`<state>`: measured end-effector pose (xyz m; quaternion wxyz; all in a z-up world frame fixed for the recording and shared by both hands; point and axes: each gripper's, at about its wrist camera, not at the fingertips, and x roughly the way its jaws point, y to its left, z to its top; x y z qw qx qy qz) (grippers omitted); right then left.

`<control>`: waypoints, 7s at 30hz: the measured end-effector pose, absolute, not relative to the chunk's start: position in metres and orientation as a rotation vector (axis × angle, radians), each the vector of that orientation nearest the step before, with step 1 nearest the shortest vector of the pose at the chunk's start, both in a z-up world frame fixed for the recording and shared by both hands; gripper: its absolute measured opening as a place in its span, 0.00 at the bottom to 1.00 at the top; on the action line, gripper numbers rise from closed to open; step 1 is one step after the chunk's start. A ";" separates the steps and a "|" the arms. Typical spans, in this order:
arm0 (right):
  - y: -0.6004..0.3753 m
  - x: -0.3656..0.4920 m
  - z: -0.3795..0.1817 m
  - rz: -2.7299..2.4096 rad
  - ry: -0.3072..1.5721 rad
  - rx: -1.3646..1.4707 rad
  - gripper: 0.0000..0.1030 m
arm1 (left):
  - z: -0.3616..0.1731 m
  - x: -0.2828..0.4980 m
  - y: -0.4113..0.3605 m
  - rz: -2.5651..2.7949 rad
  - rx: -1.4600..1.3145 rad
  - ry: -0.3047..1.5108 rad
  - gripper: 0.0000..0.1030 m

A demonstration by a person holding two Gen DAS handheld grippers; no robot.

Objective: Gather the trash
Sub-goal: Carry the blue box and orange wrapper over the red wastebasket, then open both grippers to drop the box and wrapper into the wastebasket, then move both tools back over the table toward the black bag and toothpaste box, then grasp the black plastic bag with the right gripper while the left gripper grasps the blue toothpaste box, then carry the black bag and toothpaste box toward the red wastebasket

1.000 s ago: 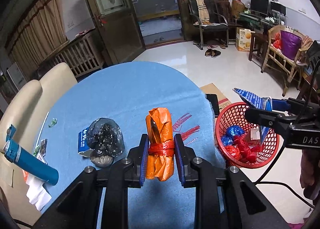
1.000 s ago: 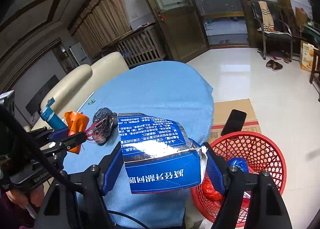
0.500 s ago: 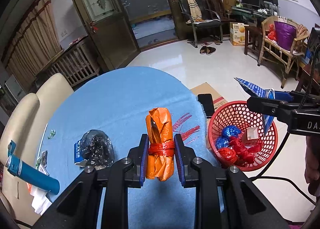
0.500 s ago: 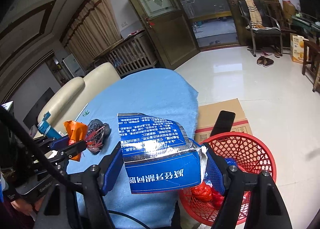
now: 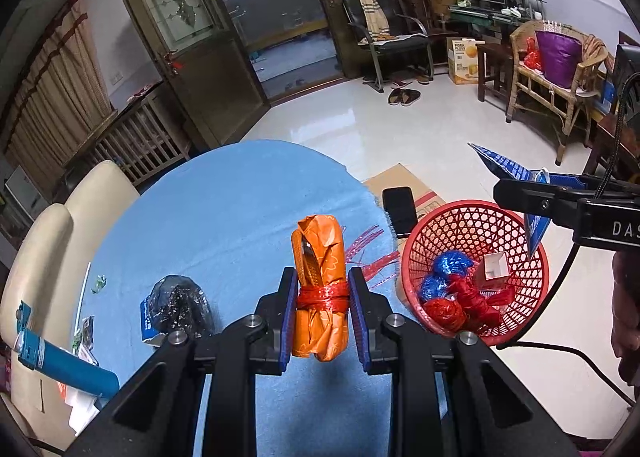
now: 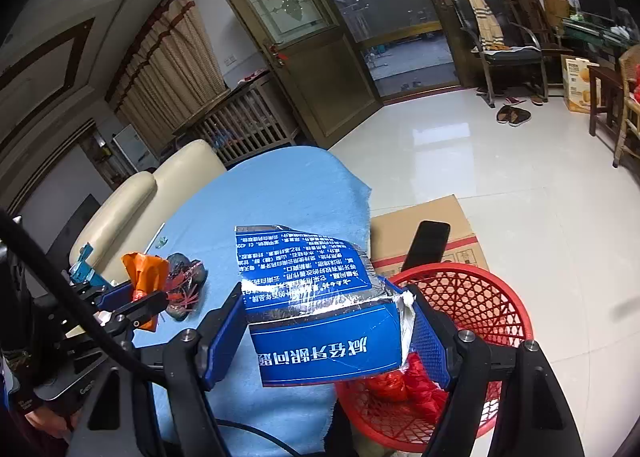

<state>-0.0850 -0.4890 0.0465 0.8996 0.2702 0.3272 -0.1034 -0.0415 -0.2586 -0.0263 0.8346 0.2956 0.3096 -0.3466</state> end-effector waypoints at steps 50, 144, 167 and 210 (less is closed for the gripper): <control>-0.587 -0.136 0.004 -0.348 0.621 0.952 0.79 | -0.045 -0.068 -0.342 -1.010 0.610 0.724 0.62; -0.355 0.159 -0.069 0.016 1.016 0.558 0.42 | -0.128 0.203 -0.106 -0.444 0.129 1.025 0.74; -0.351 0.130 -0.049 0.020 0.931 0.533 0.42 | -0.101 0.161 -0.087 -0.422 0.070 0.942 0.56; -0.399 -0.018 0.054 -0.010 0.658 0.494 0.42 | 0.034 -0.022 -0.121 -0.380 0.339 0.454 0.57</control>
